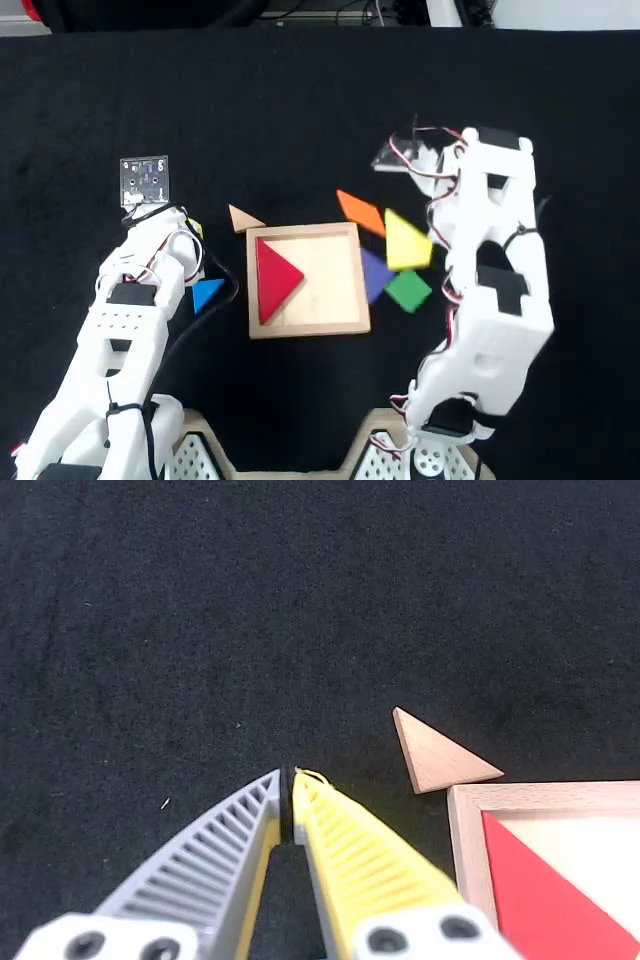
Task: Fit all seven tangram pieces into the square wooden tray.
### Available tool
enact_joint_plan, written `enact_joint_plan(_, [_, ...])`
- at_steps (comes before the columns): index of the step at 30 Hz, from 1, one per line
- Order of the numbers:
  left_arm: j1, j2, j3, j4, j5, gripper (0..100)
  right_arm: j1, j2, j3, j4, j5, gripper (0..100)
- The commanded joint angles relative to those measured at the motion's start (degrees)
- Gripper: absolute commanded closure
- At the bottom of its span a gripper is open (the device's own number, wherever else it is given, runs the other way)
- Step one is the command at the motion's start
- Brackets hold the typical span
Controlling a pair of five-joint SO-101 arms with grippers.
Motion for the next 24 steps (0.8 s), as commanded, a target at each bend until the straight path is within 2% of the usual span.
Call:
enact_joint_plan(1, [-0.57, 0.00, -0.75, -0.97, 0.62, 96, -2.64, -7.69, 3.12, 5.98, 2.46, 98.4])
enact_joint_plan(6, [-0.57, 0.00, -0.66, -0.97, 0.62, 96, -2.55, -14.55, 3.91, 4.22, 2.55, 98.4])
enact_joint_plan(12, [-0.57, 0.00, -0.66, -0.97, 0.62, 96, 0.79, -15.60, 4.09, -0.97, 2.02, 98.8])
enact_joint_plan(24, [-0.66, 0.00, -0.66, -0.97, 0.62, 96, -0.53, -17.71, 4.00, -1.32, -4.75, 98.8])
